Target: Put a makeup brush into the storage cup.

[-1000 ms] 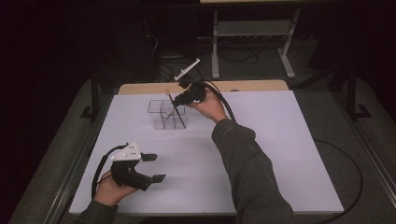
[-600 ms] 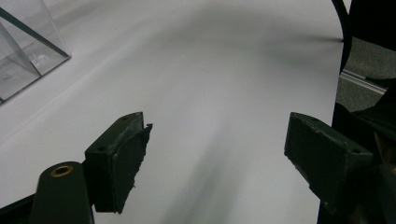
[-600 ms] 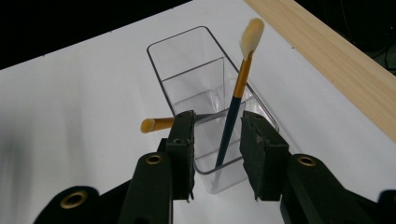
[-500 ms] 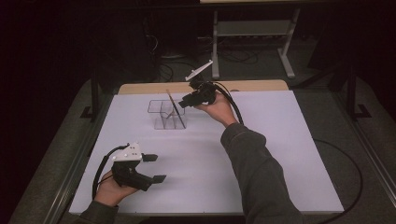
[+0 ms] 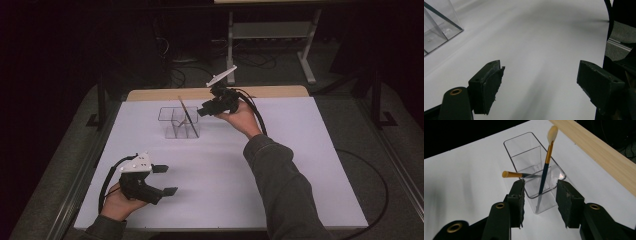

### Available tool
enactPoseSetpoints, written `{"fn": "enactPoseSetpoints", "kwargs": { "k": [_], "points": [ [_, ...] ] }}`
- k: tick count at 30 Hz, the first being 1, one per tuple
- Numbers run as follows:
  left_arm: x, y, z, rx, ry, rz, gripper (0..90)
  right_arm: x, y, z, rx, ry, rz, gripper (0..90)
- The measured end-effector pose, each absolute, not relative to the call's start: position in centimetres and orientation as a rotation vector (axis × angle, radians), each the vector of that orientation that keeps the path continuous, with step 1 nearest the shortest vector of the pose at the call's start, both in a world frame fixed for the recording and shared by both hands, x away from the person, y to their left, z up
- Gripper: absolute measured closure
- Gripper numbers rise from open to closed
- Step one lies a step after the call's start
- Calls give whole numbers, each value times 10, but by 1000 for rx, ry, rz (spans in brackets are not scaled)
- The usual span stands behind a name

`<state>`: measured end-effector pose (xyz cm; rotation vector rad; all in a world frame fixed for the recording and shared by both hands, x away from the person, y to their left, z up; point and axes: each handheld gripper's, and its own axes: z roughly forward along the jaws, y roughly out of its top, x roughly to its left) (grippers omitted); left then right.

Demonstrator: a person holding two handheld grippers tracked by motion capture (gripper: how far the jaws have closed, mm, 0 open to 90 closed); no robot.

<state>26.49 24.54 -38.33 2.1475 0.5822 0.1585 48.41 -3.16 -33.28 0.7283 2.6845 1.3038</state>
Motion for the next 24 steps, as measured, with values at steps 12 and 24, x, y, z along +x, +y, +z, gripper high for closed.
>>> {"fn": "enactPoseSetpoints", "kwargs": {
  "k": [12,24],
  "points": [
    [265,244,-385,2153,592,151,182,477,-49,-334,811,2676,1340,507],
    [265,245,-384,2140,609,164,182,470,-71,-335,827,2648,1371,458]
  ]
}}
